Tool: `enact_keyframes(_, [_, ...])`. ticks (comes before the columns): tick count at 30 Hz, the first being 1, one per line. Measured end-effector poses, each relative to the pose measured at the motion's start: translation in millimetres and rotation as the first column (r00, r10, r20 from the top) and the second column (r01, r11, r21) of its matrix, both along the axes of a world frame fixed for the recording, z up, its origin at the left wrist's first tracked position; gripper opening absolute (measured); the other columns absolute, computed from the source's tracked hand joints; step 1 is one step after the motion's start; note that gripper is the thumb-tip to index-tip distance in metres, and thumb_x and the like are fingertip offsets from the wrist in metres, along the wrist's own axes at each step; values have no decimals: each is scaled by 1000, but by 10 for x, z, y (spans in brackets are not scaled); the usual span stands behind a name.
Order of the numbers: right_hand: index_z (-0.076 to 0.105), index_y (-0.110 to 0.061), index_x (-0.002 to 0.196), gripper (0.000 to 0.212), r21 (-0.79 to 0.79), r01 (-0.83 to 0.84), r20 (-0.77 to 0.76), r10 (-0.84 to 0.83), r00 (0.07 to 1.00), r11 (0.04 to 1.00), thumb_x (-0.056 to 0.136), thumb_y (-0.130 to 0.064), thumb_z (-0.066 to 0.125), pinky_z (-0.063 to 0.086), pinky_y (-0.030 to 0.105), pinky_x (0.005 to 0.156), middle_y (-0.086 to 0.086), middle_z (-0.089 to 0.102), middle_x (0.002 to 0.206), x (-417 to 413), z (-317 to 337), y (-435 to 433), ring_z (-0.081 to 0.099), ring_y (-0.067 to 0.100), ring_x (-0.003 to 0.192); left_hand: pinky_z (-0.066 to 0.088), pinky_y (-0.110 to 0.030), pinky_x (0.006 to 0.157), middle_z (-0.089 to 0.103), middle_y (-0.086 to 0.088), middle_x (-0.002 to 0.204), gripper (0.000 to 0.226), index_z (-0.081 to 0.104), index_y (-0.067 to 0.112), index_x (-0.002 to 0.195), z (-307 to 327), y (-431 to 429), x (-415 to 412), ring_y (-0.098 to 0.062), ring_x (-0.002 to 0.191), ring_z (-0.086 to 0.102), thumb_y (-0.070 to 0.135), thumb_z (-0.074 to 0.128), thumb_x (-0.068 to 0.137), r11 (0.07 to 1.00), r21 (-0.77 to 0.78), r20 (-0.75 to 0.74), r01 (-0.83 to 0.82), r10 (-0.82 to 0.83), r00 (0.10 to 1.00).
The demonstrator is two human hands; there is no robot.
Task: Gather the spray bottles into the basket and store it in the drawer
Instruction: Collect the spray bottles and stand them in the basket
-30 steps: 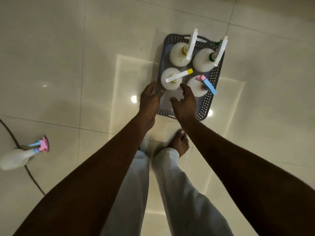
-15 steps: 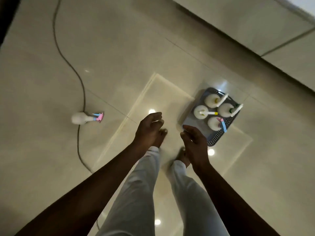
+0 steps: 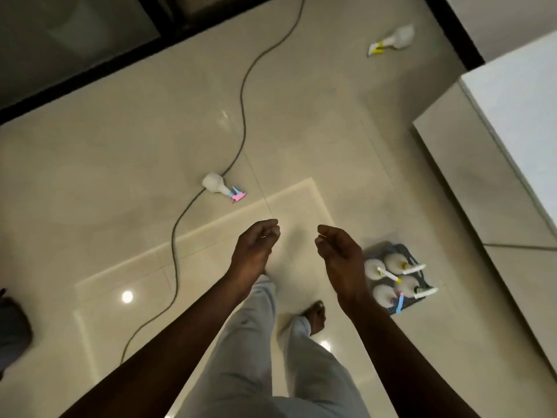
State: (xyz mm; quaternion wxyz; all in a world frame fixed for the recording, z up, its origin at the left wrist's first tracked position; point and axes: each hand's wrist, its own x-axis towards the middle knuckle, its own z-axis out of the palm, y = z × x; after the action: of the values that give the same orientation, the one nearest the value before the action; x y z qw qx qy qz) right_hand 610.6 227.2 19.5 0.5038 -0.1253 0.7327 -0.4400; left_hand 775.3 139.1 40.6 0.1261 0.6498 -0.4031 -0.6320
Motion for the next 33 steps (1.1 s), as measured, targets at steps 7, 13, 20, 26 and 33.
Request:
enact_keyframes(7, [75, -14, 124, 27, 72, -150, 24, 149, 989, 986, 99, -5, 67, 54, 33, 100, 6, 77, 119, 762, 170, -663, 68, 14, 103, 56, -42, 100, 77, 9, 118, 19, 74, 31, 115, 129, -404, 925, -16, 116, 70, 23, 66, 99, 979, 0, -14, -202, 202, 979])
enact_keyframes(13, [75, -18, 118, 26, 86, -208, 100, 199, 975, 974, 99, -2, 69, 55, 39, 100, 4, 75, 116, 1314, 100, -1248, 68, 17, 102, 56, -43, 103, 74, 8, 125, 22, 73, 31, 120, 127, -936, 1632, -17, 120, 68, 27, 66, 99, 956, -10, -3, -293, 293, 956])
enact_keyframes(20, [73, -11, 125, 28, 119, -208, 186, 184, 965, 971, 98, -5, 71, 59, 40, 99, 11, 73, 128, 1635, -110, -1931, 68, 23, 114, 55, -44, 101, 74, 3, 123, 23, 72, 28, 120, -54, -1560, 2057, -22, 120, 68, 23, 64, 100, 952, -11, 50, -305, 305, 951])
enact_keyframes(26, [71, -6, 121, 24, 211, -161, 293, 94, 951, 964, 98, 0, 69, 56, 52, 108, 21, 70, 121, 1681, -375, -2555, 65, 34, 120, 54, -48, 106, 74, 1, 123, 24, 73, 23, 123, -283, -2118, 2100, -21, 120, 68, 24, 65, 100, 969, -23, 104, -246, 247, 963])
enact_keyframes(33, [56, 1, 142, 37, 380, -74, 516, -145, 844, 922, 108, -12, 58, 44, 60, 118, 24, 59, 146, 1734, -945, -3132, 56, 41, 138, 54, -48, 102, 73, -6, 122, 25, 72, 21, 124, -837, -2777, 2082, -28, 118, 67, 21, 65, 100, 958, 100, 116, -270, 259, 959])
